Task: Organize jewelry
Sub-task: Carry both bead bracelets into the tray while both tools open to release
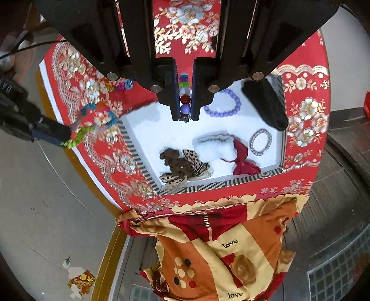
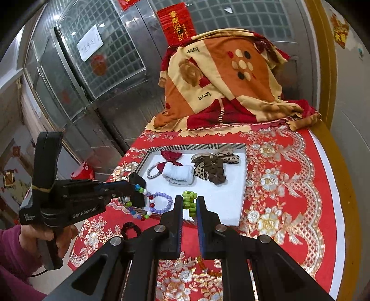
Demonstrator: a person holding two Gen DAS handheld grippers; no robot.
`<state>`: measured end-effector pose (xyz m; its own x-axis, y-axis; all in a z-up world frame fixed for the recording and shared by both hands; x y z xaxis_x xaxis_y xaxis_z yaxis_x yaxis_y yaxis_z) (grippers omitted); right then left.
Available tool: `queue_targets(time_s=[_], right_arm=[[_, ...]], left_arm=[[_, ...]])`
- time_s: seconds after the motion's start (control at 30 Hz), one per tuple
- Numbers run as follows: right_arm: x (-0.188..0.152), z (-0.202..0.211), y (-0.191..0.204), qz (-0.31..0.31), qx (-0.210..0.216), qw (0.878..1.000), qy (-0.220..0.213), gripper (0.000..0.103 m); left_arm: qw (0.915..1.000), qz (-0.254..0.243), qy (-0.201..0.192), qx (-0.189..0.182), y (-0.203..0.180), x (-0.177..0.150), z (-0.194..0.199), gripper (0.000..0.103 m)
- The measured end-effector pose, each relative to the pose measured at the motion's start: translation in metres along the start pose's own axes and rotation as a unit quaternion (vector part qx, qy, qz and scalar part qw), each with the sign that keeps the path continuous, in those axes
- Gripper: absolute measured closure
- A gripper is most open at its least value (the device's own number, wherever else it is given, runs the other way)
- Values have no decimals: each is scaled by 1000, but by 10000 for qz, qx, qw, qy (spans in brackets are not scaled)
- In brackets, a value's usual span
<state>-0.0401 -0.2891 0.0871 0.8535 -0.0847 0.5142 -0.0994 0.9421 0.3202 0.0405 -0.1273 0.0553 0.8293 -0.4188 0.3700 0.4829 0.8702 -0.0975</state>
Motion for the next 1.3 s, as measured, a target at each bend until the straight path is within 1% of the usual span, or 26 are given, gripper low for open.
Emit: queue_targets(time_s=[0.07, 0.17, 0.27, 0.4, 0.5, 0.7, 0.83, 1.0, 1.1, 1.17, 1.2, 1.23, 1.27, 1.3], right_arm=[[9, -11, 0, 63, 11, 9999, 79, 93], [20, -29, -1, 125, 24, 9997, 217, 93], [27, -47, -4, 141, 101, 9992, 352, 93], [31, -71, -7, 137, 225, 9981, 563, 93], [29, -92, -10, 138, 294, 9964, 782, 93], [32, -129, -25, 174, 228, 9927, 1169, 93], [37, -152, -46, 99, 34, 9905, 1369, 93], [41, -171, -65, 21, -197, 9892, 1449, 93], [43, -180, -69, 42, -291, 9885, 1484, 93], [42, -184, -69, 103, -394, 9885, 1453, 93], [42, -184, -69, 125, -423, 9887, 1429, 93], [42, -184, -68, 153, -462, 9889, 1404, 93], [42, -185, -69, 179, -537, 9889, 1373, 93], [42, -185, -69, 188, -574, 9891, 1341, 93]], left_arm=[[10000, 63, 1, -41, 0, 11, -4, 95], [9994, 232, 86, -255, 1, 28, -17, 95], [9986, 361, 169, -353, 0, 43, -34, 95], [9966, 494, 307, -582, -2, 52, -58, 95], [9944, 666, 459, -681, 2, 53, -79, 95], [9923, 881, 714, -505, 18, 51, -114, 95], [9907, 1039, 794, -388, 31, 49, -126, 95], [9900, 1122, 826, -231, 38, 49, -138, 95], [9910, 1095, 770, -73, 37, 48, -141, 95], [9910, 1134, 704, -98, 37, 48, -142, 95], [9907, 1166, 693, -117, 38, 48, -142, 94], [9902, 1215, 670, -140, 39, 48, -142, 90], [9900, 1244, 647, -142, 40, 48, -142, 80], [9899, 1261, 630, -144, 40, 48, -142, 74]])
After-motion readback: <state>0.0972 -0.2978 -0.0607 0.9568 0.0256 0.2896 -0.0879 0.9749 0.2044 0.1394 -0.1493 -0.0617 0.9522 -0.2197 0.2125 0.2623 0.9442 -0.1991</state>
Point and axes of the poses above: each gripper's, at about its wrist camera, not at the fingertips, and z roughly against the way its jaws point, y to its left, x to its top, the point moved 1 cm from there along -z, roughly the way its jaws point, and after that the axes turned 11 degrees about y, right-handed, at the moved point
